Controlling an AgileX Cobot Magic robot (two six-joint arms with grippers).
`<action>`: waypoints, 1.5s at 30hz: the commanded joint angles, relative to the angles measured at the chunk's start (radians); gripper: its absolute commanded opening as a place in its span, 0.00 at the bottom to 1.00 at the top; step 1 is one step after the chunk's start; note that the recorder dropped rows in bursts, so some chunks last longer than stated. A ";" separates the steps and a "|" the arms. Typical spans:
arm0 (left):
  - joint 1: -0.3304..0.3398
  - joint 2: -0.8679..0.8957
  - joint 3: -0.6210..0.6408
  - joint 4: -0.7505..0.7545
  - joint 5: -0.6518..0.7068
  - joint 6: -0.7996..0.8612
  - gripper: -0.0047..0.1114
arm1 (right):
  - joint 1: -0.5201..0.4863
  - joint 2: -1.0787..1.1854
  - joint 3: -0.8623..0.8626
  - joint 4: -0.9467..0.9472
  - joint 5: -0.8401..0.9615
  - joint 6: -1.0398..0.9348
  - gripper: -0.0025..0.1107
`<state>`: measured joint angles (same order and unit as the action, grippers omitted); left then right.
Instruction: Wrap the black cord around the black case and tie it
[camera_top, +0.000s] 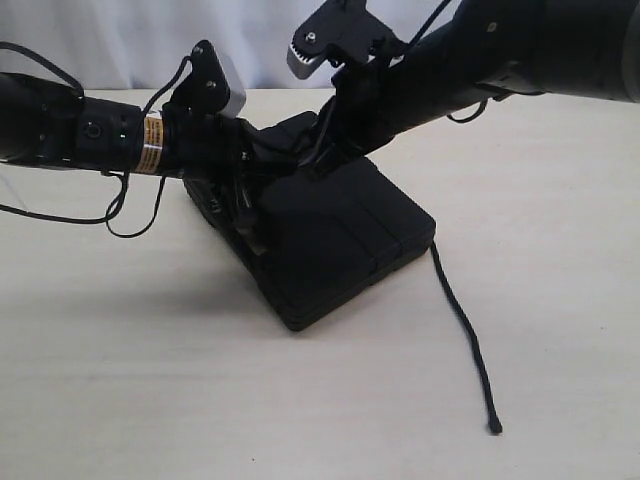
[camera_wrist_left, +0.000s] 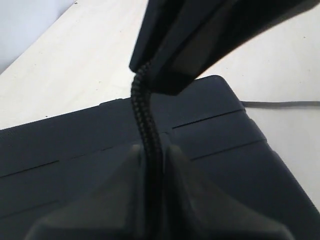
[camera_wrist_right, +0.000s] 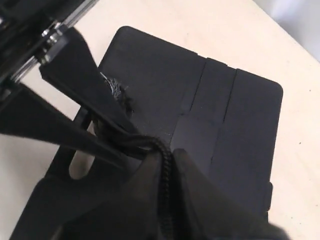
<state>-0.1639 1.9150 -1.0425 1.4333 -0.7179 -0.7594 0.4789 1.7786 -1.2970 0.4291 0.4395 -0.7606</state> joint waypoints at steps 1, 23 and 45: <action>0.000 0.001 -0.007 -0.017 -0.017 -0.002 0.32 | -0.001 -0.002 -0.007 -0.005 -0.031 0.094 0.06; 0.061 -0.058 -0.007 -0.111 -0.014 -0.058 0.52 | -0.002 -0.002 -0.006 -0.057 -0.024 0.159 0.06; 0.059 0.060 -0.007 -0.362 -0.208 0.216 0.51 | -0.002 -0.002 -0.006 0.003 -0.012 0.178 0.06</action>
<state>-0.1056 1.9574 -1.0425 1.1182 -0.8670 -0.5863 0.4789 1.7786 -1.2988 0.4248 0.4260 -0.5863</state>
